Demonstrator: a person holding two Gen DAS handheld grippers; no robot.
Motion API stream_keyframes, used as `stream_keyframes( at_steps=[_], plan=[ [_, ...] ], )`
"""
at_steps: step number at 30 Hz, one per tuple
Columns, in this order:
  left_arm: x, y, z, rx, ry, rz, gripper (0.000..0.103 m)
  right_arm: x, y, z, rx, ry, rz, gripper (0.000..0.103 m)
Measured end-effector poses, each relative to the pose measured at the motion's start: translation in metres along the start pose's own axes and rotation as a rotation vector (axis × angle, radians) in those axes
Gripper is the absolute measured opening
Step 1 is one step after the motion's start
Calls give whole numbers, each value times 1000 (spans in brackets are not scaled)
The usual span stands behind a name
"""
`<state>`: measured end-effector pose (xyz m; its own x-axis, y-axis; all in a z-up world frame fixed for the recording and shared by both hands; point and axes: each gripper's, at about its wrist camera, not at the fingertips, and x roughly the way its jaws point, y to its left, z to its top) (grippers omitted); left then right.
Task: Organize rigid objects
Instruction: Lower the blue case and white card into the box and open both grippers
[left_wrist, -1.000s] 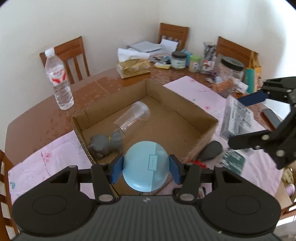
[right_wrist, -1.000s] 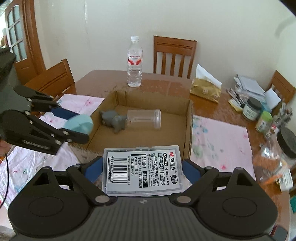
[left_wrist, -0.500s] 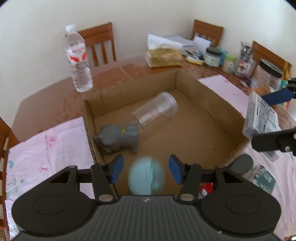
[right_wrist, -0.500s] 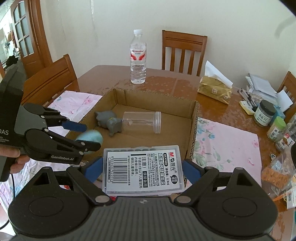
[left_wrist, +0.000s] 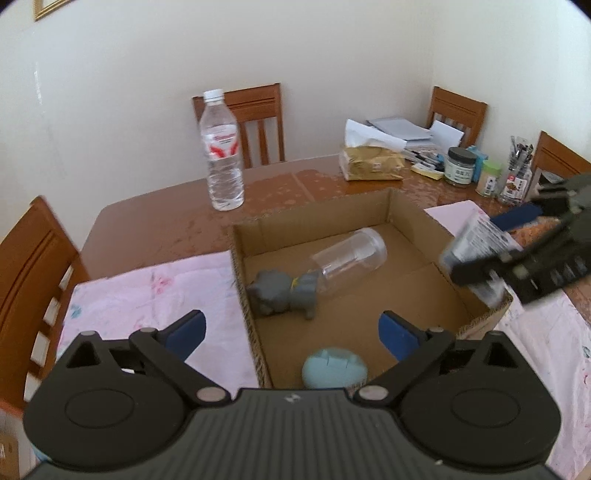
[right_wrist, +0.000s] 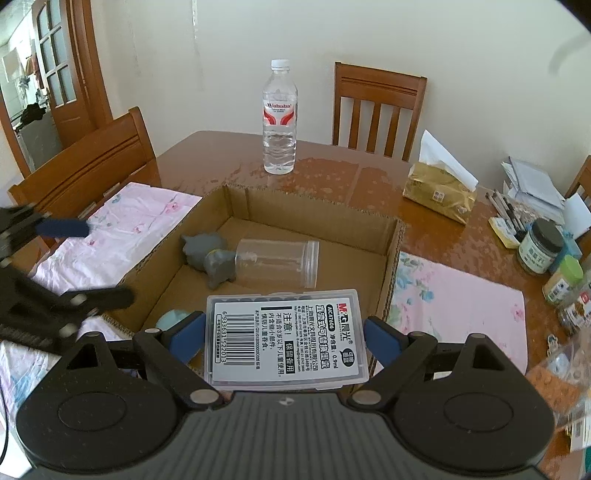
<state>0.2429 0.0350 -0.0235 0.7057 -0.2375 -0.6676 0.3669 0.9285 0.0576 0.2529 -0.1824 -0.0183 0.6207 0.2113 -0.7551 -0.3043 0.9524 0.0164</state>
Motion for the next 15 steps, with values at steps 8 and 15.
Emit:
stream_keyframes(
  at_steps=[8,15],
  plan=[
    [-19,3,-19,-45,22,67,100,18,-4,23,-5,-14,12,97],
    [-29,6,-31,-101,47,76,100,16,-2,25,15,-33,-2,103]
  ],
)
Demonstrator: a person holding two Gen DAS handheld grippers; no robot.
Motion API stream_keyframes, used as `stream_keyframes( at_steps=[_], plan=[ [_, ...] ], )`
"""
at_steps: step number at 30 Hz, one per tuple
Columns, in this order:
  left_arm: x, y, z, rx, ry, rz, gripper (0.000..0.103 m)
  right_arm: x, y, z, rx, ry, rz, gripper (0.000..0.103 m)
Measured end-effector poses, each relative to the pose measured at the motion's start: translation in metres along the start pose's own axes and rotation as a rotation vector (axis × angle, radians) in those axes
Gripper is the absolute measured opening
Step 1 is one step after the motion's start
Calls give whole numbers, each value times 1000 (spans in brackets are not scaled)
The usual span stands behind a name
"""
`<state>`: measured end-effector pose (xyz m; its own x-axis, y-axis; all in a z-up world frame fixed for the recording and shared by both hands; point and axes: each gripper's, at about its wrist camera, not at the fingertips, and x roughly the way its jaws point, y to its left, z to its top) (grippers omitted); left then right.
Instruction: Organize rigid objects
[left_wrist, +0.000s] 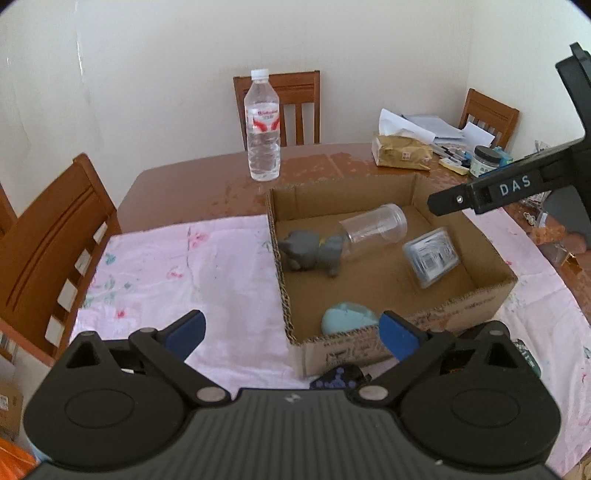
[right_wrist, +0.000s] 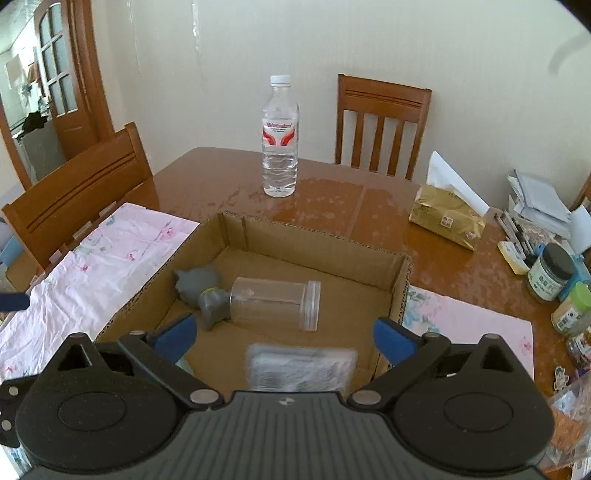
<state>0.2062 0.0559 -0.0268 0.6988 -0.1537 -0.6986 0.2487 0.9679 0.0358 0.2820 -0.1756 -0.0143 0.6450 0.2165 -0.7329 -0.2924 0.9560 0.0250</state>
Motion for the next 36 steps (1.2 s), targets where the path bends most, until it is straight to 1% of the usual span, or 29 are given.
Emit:
stream_keyframes(
  at_steps=[3,6,12,19,21,24,27,29,32,34,36],
  plan=[
    [-4,-3,-6,-7,9,4,100,-7,1,-6,13,3,-3,103],
    [-7,-7,-11,-12,16,2,100,-18,2,-16,19,3,-27,103],
    [-15,-14,-22,-39,27,13,100,-37,1,-46,50,23,-49,103],
    [-18,-17,-34,-51,45,4,101,-40,5,-91,92,107,-84,103],
    [-15,-16,-36,-40,47,-16,101,-38,10,-104,100,135,-83,103],
    [-8,-15,-36,-11,52,-32,101,-32,20,-119,111,191,-109,103],
    [-2,-14,-34,19,41,-31,101,-25,30,-131,132,238,-120,103],
    [1,-11,-33,28,38,-47,101,-19,38,-137,135,266,-148,103],
    [7,-7,-33,26,47,-95,101,-8,45,-145,144,305,-203,103],
    [11,-6,-33,30,55,-109,101,-3,48,-150,144,330,-239,103],
    [15,-6,-33,38,64,-126,101,-1,45,-154,149,345,-256,103]
  ],
)
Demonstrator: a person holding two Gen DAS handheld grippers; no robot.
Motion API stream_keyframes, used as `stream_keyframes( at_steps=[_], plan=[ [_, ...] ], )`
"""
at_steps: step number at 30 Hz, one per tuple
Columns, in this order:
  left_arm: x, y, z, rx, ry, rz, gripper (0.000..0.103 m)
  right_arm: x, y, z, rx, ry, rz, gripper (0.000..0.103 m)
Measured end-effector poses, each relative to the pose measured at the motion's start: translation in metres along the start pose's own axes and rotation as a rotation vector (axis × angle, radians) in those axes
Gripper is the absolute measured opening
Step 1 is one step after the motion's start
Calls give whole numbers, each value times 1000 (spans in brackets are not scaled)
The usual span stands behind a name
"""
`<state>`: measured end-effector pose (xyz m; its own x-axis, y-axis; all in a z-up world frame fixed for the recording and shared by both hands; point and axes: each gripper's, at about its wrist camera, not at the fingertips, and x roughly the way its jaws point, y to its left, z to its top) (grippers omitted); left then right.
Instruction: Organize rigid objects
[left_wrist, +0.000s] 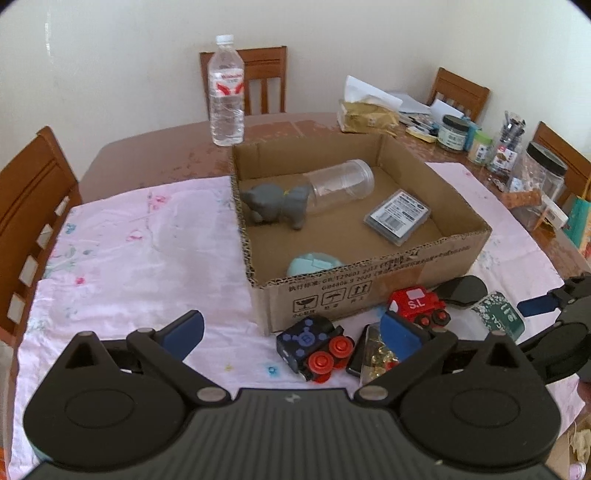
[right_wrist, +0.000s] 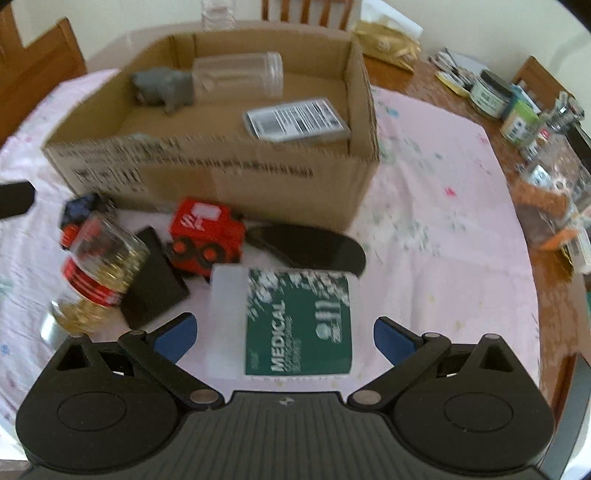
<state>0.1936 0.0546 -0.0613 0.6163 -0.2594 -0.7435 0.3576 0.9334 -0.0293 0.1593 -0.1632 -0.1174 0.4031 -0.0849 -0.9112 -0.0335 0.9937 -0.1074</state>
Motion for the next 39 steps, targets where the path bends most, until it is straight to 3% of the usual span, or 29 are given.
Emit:
stream_keyframes(
  at_steps=[5,11,20,35,39],
  plan=[
    [8,-4,3,-2,26,-8,101,10,-16,-12,12,26,-59,103],
    [19,-19,16,-16,30,20,101,15,-32,-15,19,22,22,103],
    [52,-48,22,-66,140,131,101,18,-37,-12,-60,21,102,103],
    [17,-67,-31,-69,198,220,101,18,-46,-16,-208,8,173,103],
    [-3,-66,-43,-122,181,232,101,17,-47,-16,-235,12,184,103]
  ],
)
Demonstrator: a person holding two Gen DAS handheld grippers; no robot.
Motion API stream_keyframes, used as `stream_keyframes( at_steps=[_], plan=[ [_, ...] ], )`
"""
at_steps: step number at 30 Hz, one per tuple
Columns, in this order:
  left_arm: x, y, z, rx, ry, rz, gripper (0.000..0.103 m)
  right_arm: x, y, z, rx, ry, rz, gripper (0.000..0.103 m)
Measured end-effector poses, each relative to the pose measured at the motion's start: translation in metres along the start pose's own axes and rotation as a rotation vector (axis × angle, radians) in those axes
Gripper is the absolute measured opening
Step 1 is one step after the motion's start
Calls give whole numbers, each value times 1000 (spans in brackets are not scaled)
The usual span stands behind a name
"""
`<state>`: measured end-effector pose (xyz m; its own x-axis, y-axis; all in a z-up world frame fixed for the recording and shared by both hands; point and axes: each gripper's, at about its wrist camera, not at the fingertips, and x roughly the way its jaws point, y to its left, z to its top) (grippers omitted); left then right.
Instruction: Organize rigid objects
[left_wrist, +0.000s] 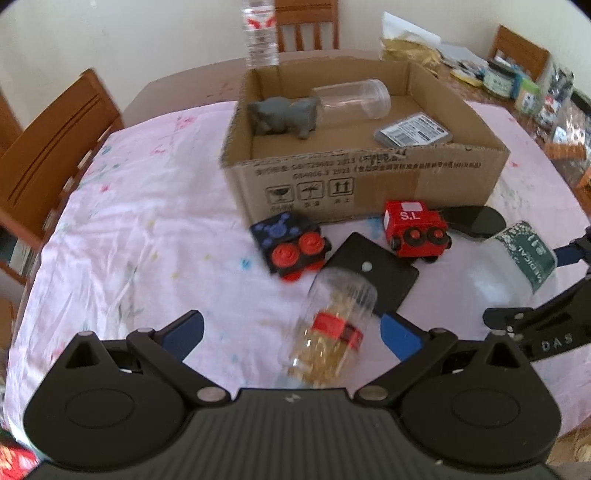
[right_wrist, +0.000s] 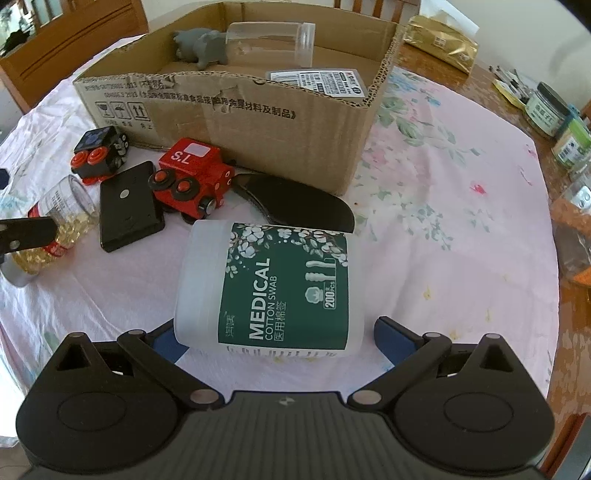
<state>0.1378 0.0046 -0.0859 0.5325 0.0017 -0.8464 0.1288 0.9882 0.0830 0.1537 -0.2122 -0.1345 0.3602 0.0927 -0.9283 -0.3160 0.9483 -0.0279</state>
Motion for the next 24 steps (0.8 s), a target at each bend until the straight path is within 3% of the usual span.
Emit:
stream_keyframes(
  at_steps=[4,11,20,24],
  plan=[
    [-13,6,-17,-53,25,-17,101,0,0,1,-36,1,16,103],
    [3,11,-39,-69,108,23,101,1,0,3,-64,0,28,103],
    [15,46,-33,-61,105,103,102,0,0,0,-59,-16,28,103],
    [24,55,-23,-39,89,104,102,0,0,0,-53,-17,25,103]
  ],
)
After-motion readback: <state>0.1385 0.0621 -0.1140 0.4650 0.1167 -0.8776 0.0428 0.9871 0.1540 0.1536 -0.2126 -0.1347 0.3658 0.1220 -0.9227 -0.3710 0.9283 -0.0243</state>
